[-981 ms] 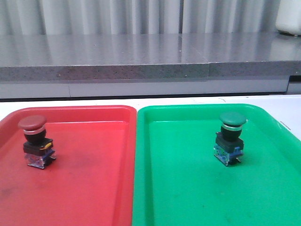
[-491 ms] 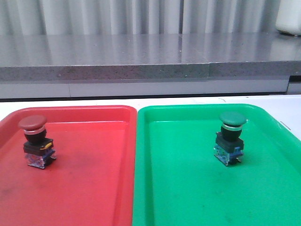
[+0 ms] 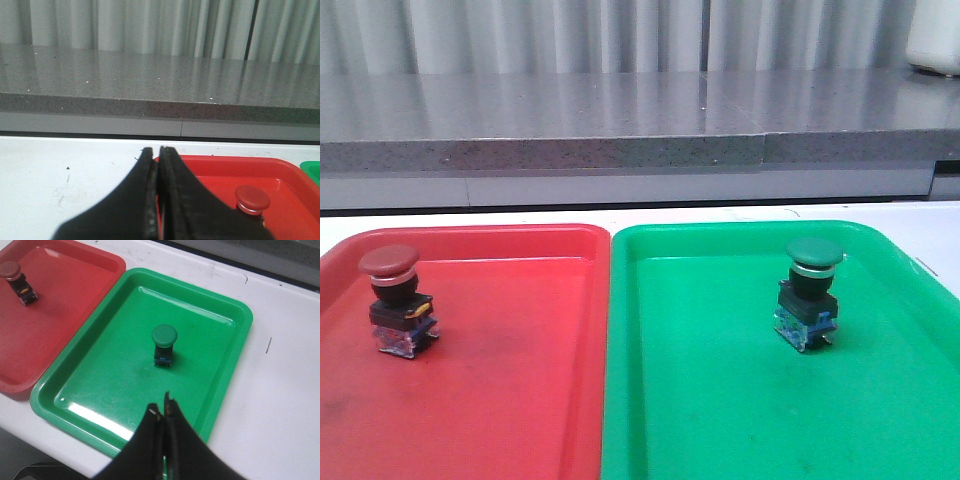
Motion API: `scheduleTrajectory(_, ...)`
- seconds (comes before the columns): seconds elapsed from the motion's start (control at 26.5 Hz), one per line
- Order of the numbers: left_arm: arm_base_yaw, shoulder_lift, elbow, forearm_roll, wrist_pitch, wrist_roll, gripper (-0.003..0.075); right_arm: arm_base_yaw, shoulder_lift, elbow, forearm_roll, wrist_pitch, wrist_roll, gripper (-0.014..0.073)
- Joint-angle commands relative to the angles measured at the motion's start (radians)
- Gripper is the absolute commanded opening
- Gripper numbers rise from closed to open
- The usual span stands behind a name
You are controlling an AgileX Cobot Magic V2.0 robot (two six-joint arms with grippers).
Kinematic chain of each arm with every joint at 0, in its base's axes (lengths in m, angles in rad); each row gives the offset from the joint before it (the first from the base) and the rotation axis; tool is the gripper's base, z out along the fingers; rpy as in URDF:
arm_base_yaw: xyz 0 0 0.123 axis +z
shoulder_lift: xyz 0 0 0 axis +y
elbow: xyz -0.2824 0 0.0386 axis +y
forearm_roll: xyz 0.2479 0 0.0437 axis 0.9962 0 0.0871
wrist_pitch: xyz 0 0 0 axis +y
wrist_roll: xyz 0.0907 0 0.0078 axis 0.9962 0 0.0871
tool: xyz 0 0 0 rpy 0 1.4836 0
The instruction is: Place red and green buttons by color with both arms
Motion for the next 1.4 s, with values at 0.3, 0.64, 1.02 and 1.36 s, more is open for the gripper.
scheduleTrajectory(0.3, 0.02, -0.018, 0.025, 0.018, -0.086, -0.029, -0.002, 0.0, 0.003, -0.023, -0.002, -0.064, -0.006, -0.0108)
scheduleTrajectory(0.64, 0.007, -0.018, 0.025, 0.018, -0.086, -0.029, -0.002, 0.0, 0.003, -0.023, -0.002, -0.064, -0.006, -0.0108)
scheduleTrajectory(1.02, 0.007, -0.017, 0.025, 0.018, -0.086, -0.029, -0.002, 0.0, 0.003, -0.023, -0.002, -0.064, -0.006, -0.0108)
scheduleTrajectory(1.36, 0.007, -0.017, 0.025, 0.018, -0.086, -0.029, -0.002, 0.0, 0.001, -0.021, -0.002, -0.067, -0.006, -0.0108)
